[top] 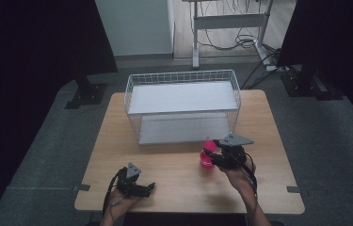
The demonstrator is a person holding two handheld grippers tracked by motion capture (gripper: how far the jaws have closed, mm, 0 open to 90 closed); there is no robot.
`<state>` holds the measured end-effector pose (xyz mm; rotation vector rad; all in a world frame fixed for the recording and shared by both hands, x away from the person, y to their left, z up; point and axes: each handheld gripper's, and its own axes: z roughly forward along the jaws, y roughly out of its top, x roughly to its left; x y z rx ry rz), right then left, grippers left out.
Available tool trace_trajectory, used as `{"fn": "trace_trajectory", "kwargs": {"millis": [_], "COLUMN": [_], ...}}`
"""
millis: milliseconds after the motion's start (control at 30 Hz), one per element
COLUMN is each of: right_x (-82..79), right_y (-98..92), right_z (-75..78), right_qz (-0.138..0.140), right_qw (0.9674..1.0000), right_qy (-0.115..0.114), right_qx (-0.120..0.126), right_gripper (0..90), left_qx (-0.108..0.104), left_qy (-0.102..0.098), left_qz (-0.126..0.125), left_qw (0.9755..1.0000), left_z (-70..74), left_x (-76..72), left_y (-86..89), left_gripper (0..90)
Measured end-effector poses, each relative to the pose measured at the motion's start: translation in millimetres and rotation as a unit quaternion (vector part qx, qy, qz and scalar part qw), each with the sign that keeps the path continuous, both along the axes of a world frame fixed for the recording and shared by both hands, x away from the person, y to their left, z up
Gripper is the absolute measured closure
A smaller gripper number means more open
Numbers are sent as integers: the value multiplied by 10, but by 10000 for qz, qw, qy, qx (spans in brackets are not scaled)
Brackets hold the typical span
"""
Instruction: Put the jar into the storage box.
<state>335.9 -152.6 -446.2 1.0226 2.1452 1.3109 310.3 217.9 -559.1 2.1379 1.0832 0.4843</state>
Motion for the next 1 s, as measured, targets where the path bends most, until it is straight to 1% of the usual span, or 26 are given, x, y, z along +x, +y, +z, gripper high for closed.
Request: {"fn": "trace_trajectory", "kwargs": {"millis": [300,567,1000], "right_x": [165,302,508], "right_y": [44,115,190], "right_z": [12,51,76], "right_qz": [-38,-4,-37], "right_qw": [10000,9999,9998], "right_qy": [-31,-134,-213], "right_qx": [-16,-18,24], "right_gripper": [476,476,476], "left_qx": [0,0,-13], "left_qy": [0,-1,-2], "left_qz": [0,0,7], "left_qw": [10000,10000,10000], "left_z": [0,0,-1], "left_x": [0,0,0], "left_y": [0,0,-2], "left_gripper": [0,0,0]}}
